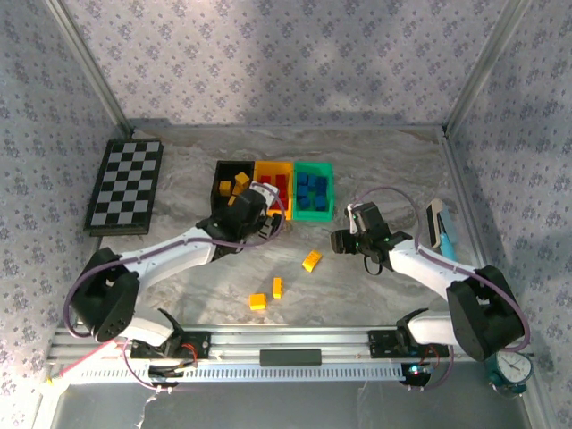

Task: Sort the legos into containers by color
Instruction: Pick up the lego from the center of the table.

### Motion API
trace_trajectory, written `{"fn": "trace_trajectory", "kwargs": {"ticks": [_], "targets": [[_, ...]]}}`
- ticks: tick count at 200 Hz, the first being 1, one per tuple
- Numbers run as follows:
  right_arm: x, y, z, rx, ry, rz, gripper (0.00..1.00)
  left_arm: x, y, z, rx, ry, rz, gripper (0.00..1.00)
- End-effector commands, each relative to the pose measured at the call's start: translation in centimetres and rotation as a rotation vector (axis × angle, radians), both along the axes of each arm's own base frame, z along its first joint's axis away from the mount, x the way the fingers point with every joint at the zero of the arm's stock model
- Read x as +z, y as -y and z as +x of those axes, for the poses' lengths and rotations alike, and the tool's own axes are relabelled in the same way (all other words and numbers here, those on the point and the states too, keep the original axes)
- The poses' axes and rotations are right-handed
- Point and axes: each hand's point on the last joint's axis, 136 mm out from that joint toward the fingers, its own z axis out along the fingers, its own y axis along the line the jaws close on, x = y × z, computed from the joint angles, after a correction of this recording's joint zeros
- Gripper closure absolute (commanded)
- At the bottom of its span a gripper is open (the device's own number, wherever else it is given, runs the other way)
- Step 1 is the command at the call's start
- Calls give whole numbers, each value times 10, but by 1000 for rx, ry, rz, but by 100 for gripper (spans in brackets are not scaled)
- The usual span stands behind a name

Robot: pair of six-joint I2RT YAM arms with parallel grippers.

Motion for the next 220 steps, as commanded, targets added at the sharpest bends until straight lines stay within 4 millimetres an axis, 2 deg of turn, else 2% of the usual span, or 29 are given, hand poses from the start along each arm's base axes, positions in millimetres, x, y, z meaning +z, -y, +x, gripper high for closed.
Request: {"fn": "trace_trajectory", "kwargs": {"ticks": [1,27,105,160,220], "targets": [[6,-2,5,-2,11,-9,36,6,9,-9,-37,38,-8,30],[4,-2,5,-4,7,-13,36,-8,30,-31,-128,-2,6,31],[2,-3,6,-6,3,-16,36,-46,73,-85,-412,-88,159,31],[2,-4,6,-5,2,-16,36,-73,103,-109,-568,-143,362,32],[6,0,5,-13,14,-16,36,-87,118,-125,-667,-205,387,33]]}}
